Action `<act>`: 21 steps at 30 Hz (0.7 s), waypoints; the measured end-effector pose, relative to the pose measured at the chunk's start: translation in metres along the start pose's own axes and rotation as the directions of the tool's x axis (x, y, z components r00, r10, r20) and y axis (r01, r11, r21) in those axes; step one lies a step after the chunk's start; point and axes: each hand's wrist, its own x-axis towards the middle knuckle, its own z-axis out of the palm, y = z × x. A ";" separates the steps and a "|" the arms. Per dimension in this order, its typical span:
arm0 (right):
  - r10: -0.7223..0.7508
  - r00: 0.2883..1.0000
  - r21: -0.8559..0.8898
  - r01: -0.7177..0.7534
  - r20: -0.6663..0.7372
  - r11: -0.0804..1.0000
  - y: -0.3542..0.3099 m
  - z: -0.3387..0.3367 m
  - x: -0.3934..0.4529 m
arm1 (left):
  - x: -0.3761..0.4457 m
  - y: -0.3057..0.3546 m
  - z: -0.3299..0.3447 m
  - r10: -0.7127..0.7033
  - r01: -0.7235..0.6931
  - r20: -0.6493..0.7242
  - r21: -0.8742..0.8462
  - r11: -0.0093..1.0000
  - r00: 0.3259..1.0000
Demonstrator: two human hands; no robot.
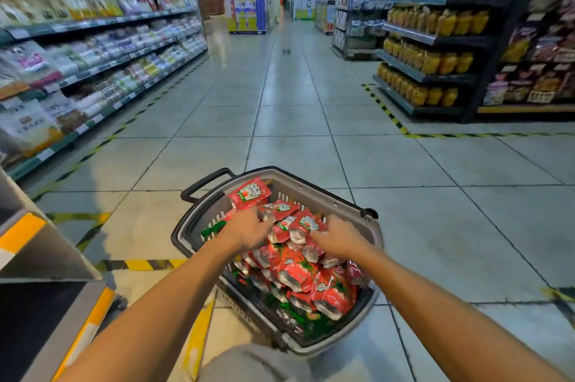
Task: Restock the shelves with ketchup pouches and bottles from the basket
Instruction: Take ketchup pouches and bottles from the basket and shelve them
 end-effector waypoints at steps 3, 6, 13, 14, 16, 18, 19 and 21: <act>0.036 0.999 0.026 -0.036 -0.026 0.999 -0.004 0.017 0.025 | 0.034 0.005 0.013 0.031 -0.031 0.059 0.008 0.999 0.998; 0.125 0.988 -0.053 -0.130 -0.090 0.990 -0.006 0.034 0.055 | 0.068 0.009 0.028 0.044 -0.045 0.081 0.008 0.999 0.996; 0.398 0.917 -0.081 -0.394 0.037 0.916 -0.004 0.060 0.106 | 0.131 0.003 0.051 -0.017 -0.005 0.098 0.219 0.976 0.995; 0.424 0.902 -0.062 -0.421 0.077 0.905 -0.005 0.058 0.111 | 0.133 0.004 0.051 -0.027 0.007 0.086 0.225 0.974 0.996; 0.449 0.880 -0.004 -0.454 0.153 0.891 -0.007 0.056 0.121 | 0.141 0.004 0.053 -0.070 0.054 0.073 0.201 0.978 0.995; 0.456 0.872 0.011 -0.465 0.178 0.885 -0.009 0.056 0.124 | 0.145 0.006 0.054 -0.120 0.101 0.093 0.187 0.977 0.988; 0.459 0.872 0.007 -0.467 0.172 0.884 -0.011 0.057 0.124 | 0.145 0.007 0.052 -0.148 0.125 0.111 0.187 0.974 0.983; 0.449 0.881 0.006 -0.455 0.148 0.891 -0.017 0.058 0.123 | 0.145 0.010 0.048 -0.196 0.167 0.147 0.187 0.968 0.970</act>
